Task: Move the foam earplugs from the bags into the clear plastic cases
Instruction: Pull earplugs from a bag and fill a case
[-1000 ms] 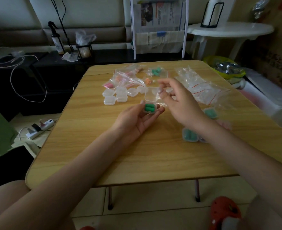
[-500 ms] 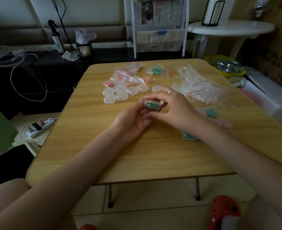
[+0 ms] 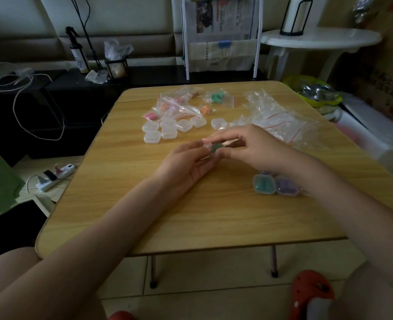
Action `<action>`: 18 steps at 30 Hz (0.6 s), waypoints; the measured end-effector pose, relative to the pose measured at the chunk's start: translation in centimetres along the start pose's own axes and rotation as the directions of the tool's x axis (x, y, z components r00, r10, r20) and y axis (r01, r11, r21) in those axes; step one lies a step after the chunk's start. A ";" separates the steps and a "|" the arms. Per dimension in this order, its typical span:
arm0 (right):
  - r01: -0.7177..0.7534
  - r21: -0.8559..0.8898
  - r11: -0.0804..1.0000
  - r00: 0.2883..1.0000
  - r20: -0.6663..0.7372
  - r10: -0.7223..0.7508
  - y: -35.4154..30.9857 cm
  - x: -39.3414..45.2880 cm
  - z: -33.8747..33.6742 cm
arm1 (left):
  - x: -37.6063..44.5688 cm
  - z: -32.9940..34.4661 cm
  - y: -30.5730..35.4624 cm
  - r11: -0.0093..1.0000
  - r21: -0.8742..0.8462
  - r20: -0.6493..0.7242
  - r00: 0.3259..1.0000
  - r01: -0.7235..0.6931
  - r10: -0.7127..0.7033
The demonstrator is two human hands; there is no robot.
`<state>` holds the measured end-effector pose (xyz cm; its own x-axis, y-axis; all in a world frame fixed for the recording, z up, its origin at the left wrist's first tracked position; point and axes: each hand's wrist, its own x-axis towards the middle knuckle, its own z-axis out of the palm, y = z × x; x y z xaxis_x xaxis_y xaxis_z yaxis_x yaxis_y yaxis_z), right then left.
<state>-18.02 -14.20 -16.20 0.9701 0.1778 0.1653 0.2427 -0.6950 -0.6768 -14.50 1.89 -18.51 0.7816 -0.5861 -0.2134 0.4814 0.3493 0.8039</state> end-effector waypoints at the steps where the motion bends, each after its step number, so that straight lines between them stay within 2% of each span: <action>1: -0.004 0.006 1.000 1.000 -0.007 0.004 0.1 -0.1 -0.2 | 0.0 0.1 0.0 1.000 0.024 -0.012 1.000 -0.006 0.006; 3: -0.013 0.001 1.000 0.999 -0.047 0.013 0.3 -0.3 -0.5 | -0.1 0.4 -0.3 0.992 0.122 -0.054 0.998 -0.007 0.014; 4: -0.024 0.001 1.000 0.997 -0.075 0.024 0.4 -0.3 -0.7 | 0.0 0.4 -0.4 0.974 0.227 -0.084 0.996 -0.023 0.043; 6: -0.069 -0.022 0.997 0.990 -0.122 0.066 0.5 -0.4 -1.3 | 0.0 0.0 -0.2 0.859 0.506 -0.127 0.978 -0.078 0.164; 8: -0.112 -0.098 0.989 0.989 -0.105 0.102 1.0 -0.6 -1.8 | 0.0 -0.4 0.3 0.722 0.677 -0.104 0.953 -0.143 0.286; 12: -0.153 -0.198 0.968 0.988 -0.045 0.147 1.3 -1.1 -1.7 | 0.1 -1.1 0.7 0.614 0.777 -0.120 0.925 -0.138 0.361; 18: -0.136 -0.306 0.942 0.990 -0.014 0.138 1.3 -0.9 -1.2 | 0.9 -1.8 0.6 0.460 0.870 -0.055 0.894 -0.175 0.444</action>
<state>-18.57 -16.14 -16.39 0.9943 0.0703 0.0805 0.0988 -0.8924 -0.4404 -12.80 2.89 -19.24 0.9346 -0.3289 0.1356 -0.2604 -0.3727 0.8906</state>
